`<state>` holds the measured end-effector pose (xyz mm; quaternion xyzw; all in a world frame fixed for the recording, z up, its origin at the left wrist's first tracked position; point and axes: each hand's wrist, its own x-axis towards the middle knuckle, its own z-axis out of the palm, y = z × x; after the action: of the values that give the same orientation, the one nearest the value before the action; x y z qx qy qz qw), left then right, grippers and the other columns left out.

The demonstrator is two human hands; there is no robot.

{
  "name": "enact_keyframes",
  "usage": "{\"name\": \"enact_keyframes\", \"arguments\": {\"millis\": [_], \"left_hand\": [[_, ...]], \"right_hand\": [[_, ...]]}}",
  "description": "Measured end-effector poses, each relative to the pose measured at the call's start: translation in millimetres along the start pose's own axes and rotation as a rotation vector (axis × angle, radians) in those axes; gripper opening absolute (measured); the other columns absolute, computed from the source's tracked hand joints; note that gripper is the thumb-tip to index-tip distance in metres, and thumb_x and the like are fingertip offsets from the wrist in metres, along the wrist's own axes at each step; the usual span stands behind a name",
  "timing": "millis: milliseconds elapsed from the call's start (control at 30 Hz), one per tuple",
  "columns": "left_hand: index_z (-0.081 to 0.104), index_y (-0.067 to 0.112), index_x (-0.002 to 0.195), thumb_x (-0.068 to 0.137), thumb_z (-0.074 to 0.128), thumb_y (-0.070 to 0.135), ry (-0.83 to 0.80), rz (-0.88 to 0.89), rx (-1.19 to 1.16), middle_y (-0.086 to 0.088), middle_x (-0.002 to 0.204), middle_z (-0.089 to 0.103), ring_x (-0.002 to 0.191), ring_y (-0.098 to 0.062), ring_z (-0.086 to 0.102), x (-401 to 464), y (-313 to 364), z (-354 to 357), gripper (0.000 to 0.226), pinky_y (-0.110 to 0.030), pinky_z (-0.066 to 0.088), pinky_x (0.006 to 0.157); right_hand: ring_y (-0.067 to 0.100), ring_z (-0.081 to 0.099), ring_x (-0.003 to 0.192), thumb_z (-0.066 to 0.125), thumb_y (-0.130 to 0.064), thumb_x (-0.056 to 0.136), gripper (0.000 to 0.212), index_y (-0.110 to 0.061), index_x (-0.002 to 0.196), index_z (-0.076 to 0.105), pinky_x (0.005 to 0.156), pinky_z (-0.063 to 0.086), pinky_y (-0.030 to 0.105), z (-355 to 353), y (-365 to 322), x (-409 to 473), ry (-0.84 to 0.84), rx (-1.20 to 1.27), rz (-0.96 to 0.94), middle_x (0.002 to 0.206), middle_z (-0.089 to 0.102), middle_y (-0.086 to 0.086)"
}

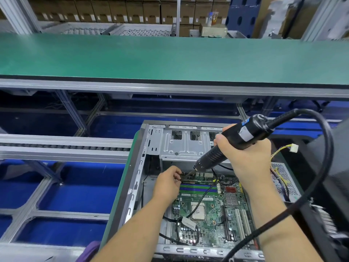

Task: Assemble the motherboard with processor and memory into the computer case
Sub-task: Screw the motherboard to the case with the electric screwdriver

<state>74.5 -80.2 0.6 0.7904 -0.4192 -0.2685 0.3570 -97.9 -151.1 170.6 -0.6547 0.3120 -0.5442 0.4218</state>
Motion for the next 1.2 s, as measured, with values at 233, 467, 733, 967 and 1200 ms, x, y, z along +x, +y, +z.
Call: {"name": "enact_keyframes", "arguments": {"millis": [233, 467, 733, 967, 1200], "left_hand": [[0.053, 0.017, 0.096, 0.091, 0.062, 0.008, 0.001, -0.211, 0.048, 0.003, 0.085, 0.06, 0.077, -0.016, 0.058, 0.9, 0.2, -1.9, 0.013, -0.028, 0.049, 0.067], [0.062, 0.004, 0.115, 0.097, 0.05, 0.012, -0.17, -0.351, 0.18, -0.018, 0.103, 0.069, 0.081, -0.027, 0.063, -1.1, -2.2, 3.3, 0.023, -0.035, 0.053, 0.073], [0.056, 0.005, 0.117, 0.097, 0.058, 0.043, -0.209, -0.373, 0.221, -0.014, 0.108, 0.068, 0.097, -0.029, 0.067, -0.6, 0.7, 5.5, 0.043, -0.034, 0.051, 0.074], [0.053, 0.012, 0.107, 0.094, 0.063, 0.039, -0.188, -0.4, 0.192, -0.009, 0.11, 0.064, 0.094, -0.028, 0.062, 1.8, -0.7, 5.0, 0.031, -0.035, 0.053, 0.082], [0.049, 0.017, 0.092, 0.099, 0.053, 0.041, -0.153, -0.432, 0.21, -0.001, 0.081, 0.054, 0.08, -0.025, 0.061, 3.2, 2.3, 5.9, 0.025, -0.03, 0.047, 0.067]], "right_hand": [[0.002, 0.064, 0.066, 0.075, -0.042, 0.072, 0.017, -0.031, 0.084, 0.068, 0.067, 0.051, 0.013, 17.8, -1.7, -10.9, 0.004, -0.095, -0.041, 0.074, 0.071, -0.01], [-0.004, 0.061, 0.061, 0.078, -0.027, 0.076, 0.011, -0.032, 0.078, 0.068, 0.063, 0.047, 0.007, 35.1, 0.9, -28.2, -0.003, -0.084, -0.081, 0.068, 0.068, -0.01], [-0.008, 0.064, 0.064, 0.079, -0.019, 0.071, 0.019, -0.036, 0.072, 0.073, 0.067, 0.049, 0.006, 51.2, 9.7, -36.5, -0.011, 0.0, 0.004, 0.067, 0.07, -0.02], [0.001, 0.069, 0.071, 0.081, -0.027, 0.071, 0.023, -0.033, 0.089, 0.069, 0.07, 0.052, 0.01, 57.6, 19.6, -42.9, -0.042, 0.013, 0.078, 0.075, 0.073, -0.013], [0.005, 0.072, 0.076, 0.079, -0.035, 0.073, 0.024, -0.041, 0.095, 0.07, 0.072, 0.053, 0.011, 58.9, 23.9, -45.6, -0.069, 0.043, 0.087, 0.081, 0.075, -0.008]]}}
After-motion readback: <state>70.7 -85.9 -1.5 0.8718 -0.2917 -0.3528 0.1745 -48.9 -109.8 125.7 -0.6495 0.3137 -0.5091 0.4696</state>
